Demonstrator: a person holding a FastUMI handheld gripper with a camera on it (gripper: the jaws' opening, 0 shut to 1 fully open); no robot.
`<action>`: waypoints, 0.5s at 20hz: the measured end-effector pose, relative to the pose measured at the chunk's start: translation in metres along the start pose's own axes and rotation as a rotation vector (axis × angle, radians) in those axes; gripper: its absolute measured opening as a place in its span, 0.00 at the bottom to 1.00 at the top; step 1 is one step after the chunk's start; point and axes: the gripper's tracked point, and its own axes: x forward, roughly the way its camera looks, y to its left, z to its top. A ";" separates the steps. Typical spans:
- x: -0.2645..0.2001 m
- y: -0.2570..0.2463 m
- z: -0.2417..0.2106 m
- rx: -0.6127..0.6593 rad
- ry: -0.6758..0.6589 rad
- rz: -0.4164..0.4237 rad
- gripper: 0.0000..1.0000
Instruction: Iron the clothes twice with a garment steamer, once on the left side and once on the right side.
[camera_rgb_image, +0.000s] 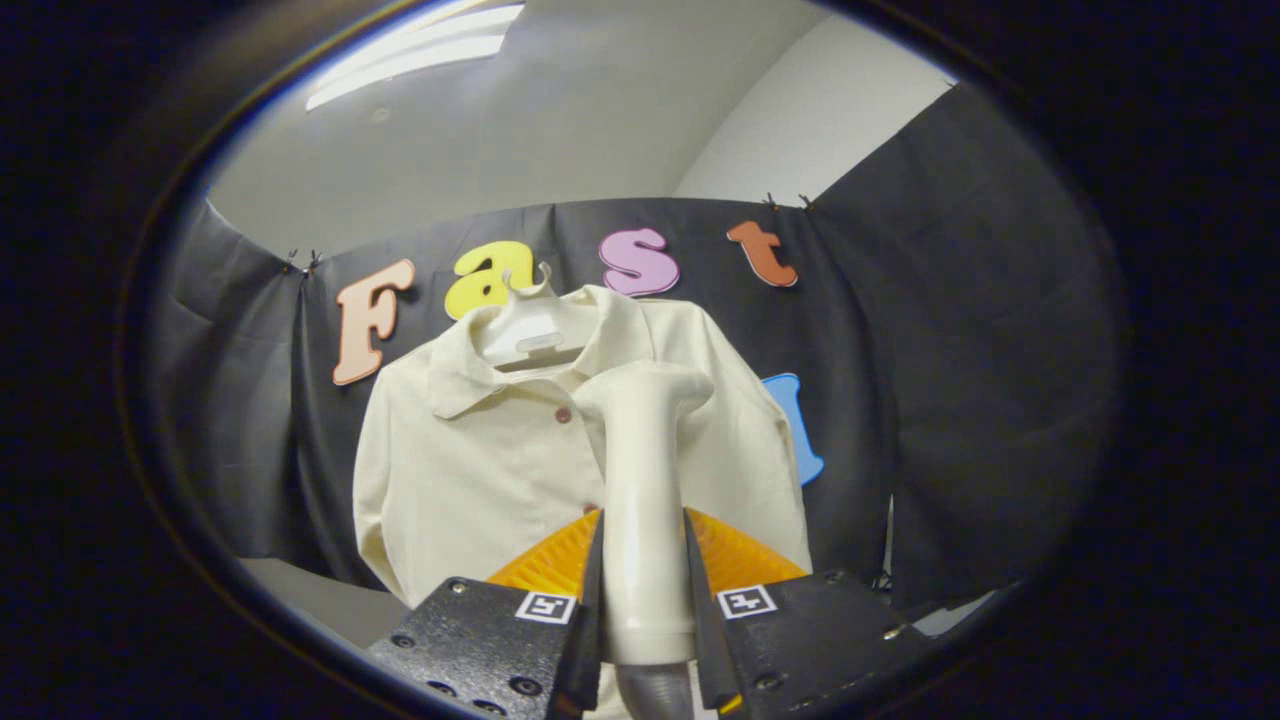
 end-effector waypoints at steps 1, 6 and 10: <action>0.006 -0.002 0.000 0.014 -0.010 -0.007 0.37; 0.021 -0.010 -0.023 0.061 0.006 -0.010 0.37; 0.015 -0.020 -0.044 0.073 0.033 -0.021 0.37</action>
